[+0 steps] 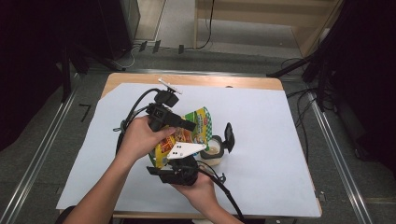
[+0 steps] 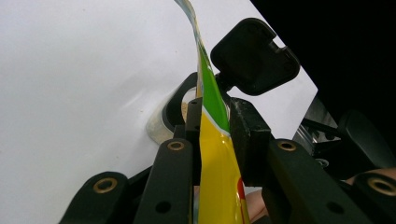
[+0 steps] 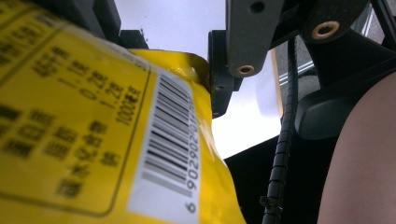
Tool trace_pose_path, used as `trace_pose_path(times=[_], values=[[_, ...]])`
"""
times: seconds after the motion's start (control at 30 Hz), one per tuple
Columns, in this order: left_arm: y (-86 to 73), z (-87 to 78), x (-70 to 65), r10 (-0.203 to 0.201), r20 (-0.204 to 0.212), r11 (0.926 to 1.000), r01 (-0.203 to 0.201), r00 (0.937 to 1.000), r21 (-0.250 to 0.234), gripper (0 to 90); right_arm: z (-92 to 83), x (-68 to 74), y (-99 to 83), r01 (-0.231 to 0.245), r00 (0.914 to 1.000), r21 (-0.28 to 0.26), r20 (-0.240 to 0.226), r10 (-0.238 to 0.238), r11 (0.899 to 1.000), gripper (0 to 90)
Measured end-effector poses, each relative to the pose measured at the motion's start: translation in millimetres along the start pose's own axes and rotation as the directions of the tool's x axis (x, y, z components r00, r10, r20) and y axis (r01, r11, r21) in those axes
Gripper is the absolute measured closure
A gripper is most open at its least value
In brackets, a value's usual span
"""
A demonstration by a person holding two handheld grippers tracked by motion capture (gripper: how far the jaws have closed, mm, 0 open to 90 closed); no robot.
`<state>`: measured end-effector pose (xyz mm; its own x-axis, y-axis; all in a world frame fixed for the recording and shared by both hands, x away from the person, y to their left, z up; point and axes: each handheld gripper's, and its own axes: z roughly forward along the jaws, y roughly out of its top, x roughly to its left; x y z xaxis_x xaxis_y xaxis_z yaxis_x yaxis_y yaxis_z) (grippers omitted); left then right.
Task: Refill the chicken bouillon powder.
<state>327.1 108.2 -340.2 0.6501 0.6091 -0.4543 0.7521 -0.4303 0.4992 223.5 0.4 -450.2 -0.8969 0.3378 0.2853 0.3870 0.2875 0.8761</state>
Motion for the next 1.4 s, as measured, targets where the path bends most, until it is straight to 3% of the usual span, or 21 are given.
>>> trace_pose_path(times=[1.4], values=[[0.4,1.2,-1.8,0.017,-0.011,0.9997,-0.017,0.9998,-0.015,77.6,-1.4,-2.0,0.4,-0.014,0.9999,0.0,0.0,0.014,1.0,66.5]])
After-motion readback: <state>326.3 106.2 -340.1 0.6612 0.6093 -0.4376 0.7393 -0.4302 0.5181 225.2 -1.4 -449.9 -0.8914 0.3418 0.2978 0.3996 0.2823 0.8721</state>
